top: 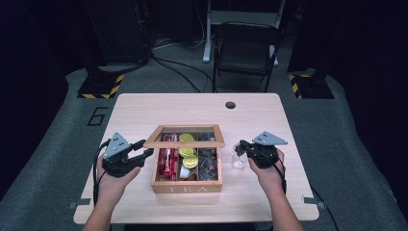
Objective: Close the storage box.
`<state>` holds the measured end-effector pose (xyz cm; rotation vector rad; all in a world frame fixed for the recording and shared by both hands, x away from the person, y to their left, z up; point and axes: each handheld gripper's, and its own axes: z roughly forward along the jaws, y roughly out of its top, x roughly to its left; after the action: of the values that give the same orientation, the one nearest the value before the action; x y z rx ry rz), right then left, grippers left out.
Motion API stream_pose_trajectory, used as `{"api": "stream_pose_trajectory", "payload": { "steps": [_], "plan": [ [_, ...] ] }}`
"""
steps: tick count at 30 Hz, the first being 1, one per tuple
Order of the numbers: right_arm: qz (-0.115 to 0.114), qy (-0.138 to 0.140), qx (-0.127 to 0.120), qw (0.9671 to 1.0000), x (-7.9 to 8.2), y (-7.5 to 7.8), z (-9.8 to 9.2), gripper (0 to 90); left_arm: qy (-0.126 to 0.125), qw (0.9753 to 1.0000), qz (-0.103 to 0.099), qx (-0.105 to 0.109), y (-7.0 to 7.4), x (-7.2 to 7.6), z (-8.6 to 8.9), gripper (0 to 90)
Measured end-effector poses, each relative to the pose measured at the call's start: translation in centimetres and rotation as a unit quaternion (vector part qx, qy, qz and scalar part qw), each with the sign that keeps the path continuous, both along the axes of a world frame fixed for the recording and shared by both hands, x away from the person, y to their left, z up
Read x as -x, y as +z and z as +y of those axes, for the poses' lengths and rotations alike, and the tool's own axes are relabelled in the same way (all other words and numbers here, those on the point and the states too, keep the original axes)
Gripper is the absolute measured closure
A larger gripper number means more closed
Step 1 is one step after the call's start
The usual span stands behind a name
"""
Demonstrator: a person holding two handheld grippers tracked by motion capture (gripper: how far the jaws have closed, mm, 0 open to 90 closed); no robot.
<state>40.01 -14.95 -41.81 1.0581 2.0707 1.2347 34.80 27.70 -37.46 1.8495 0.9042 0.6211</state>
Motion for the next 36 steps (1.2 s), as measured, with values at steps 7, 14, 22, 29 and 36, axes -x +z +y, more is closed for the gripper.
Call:
{"api": "stream_pose_trajectory", "payload": {
  "steps": [7,14,22,29,36],
  "plan": [
    [0.005,-0.009,0.001,0.9999,-0.5,-0.5,-0.3,90.0,-0.001,1.0,0.001,-0.001,0.0,0.0,0.0,57.6],
    [0.011,-0.017,0.005,0.9998,-1.0,-1.1,-0.5,90.0,-0.001,1.0,0.0,0.001,0.0,0.0,0.0,57.6],
    [0.016,-0.017,0.012,0.9997,-1.2,-1.6,-0.4,90.0,-0.001,1.0,0.0,0.0,0.0,0.0,0.0,57.5],
    [0.016,-0.012,0.021,0.9996,-1.1,-1.9,0.0,90.0,-0.001,1.0,0.0,0.001,0.0,0.0,0.0,57.5],
    [0.022,-0.007,0.027,0.9994,-1.1,-2.1,0.3,89.9,-0.001,1.0,0.0,0.001,0.0,0.0,0.0,57.6]
  ]
}}
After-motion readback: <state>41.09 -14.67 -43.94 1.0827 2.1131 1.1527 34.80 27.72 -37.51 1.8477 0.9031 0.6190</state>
